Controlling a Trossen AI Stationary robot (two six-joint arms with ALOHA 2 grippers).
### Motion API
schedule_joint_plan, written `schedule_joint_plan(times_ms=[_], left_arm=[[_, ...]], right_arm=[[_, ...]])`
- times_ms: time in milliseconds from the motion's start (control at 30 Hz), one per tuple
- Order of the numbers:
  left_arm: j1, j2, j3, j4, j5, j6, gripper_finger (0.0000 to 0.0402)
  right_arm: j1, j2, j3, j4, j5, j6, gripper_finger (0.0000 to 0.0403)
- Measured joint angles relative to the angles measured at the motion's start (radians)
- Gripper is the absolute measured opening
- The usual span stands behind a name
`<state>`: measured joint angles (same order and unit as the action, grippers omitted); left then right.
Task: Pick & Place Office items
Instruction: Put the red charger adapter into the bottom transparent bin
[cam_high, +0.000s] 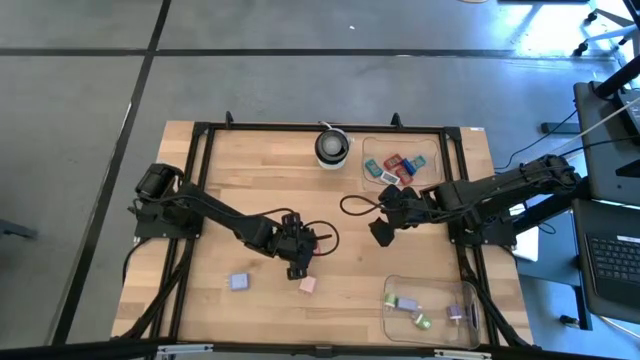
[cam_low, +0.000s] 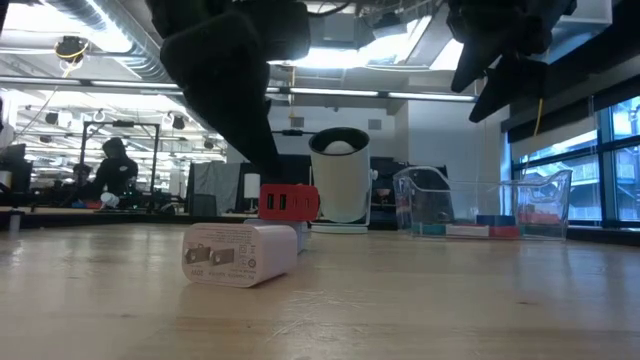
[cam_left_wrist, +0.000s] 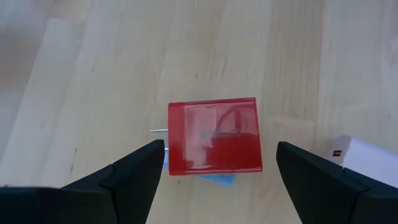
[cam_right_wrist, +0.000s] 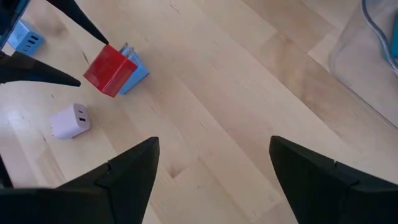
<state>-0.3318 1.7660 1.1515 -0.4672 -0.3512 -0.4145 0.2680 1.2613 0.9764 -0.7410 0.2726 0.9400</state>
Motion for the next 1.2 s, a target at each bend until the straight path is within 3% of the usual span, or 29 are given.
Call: schedule_joint_plan(times_ms=[833,1200], left_arm=[[0.016,0.016,0.000,0.022,0.022,0.033,0.0308],[0.020,0.016,-0.048,0.104,0.045,-0.018,0.0308]], right_arm=[[0.005,0.000,0.000,0.000,-0.001,0.021,0.0306],[0.005,0.000,0.000,0.000,-0.001,0.020,0.0306]])
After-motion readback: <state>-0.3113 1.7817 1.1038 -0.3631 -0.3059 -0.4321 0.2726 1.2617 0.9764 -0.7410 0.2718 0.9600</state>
